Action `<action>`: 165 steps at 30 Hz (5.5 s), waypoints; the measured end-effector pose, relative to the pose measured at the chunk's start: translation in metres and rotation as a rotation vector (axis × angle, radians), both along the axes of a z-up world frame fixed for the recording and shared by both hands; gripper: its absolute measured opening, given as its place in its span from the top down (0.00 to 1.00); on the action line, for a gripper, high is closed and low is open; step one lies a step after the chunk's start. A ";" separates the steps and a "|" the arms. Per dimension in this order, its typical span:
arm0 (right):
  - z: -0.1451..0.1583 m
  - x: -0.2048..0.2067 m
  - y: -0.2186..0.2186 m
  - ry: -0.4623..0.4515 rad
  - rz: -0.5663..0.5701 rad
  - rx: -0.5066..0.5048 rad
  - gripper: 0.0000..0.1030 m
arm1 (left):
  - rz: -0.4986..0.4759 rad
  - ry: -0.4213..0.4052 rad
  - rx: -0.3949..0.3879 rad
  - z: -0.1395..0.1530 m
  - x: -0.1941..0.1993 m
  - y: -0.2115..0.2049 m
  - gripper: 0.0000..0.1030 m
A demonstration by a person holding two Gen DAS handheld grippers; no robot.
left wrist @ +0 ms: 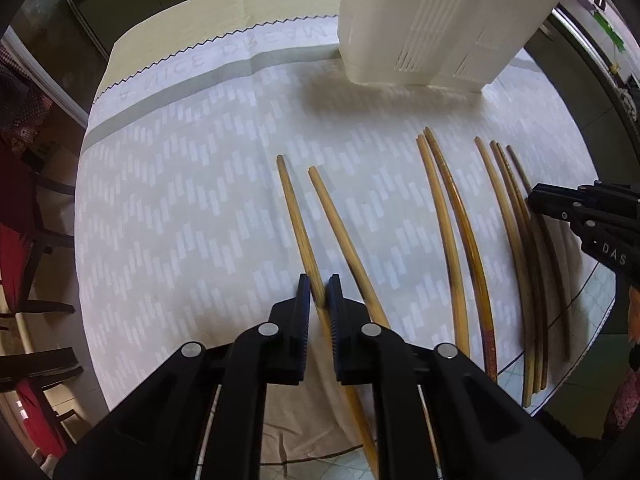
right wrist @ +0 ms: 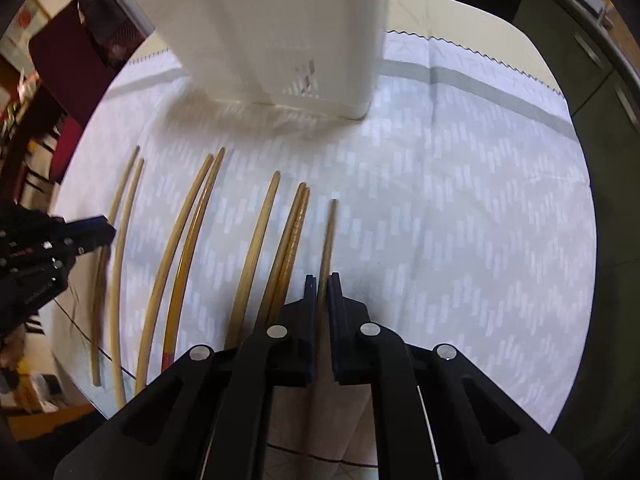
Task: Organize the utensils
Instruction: 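Grasp a wooden chopstick with the left gripper while the right gripper releases the fork into the caddy, then carry the chopstick upright with the left gripper and drop it into the caddy, then lower the right gripper to a wooden chopstick and close on it, then grasp another chopstick with the left gripper and lift it upright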
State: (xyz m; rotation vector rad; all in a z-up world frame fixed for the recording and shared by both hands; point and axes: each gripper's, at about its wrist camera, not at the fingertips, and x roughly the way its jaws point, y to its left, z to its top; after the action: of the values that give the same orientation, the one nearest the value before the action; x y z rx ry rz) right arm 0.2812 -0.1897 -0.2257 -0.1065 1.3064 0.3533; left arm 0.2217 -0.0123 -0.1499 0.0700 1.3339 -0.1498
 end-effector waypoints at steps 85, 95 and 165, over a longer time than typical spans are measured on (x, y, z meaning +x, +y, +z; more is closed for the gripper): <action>0.363 -0.007 -0.044 -0.764 -0.035 0.350 0.94 | -0.056 -0.555 -0.096 0.196 0.081 -0.041 0.83; 0.293 0.075 -0.024 -0.648 -0.095 0.319 0.94 | -0.047 -0.482 -0.108 0.175 0.026 -0.013 0.70; 0.006 -0.009 0.026 -0.038 0.096 -0.083 0.79 | -0.040 -0.042 0.035 -0.001 0.000 -0.034 0.93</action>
State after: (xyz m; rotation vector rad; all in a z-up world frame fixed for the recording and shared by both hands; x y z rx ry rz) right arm 0.2724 -0.1636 -0.2199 -0.2459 1.2808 0.3773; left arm 0.2219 -0.0465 -0.1513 0.1290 1.2933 -0.1580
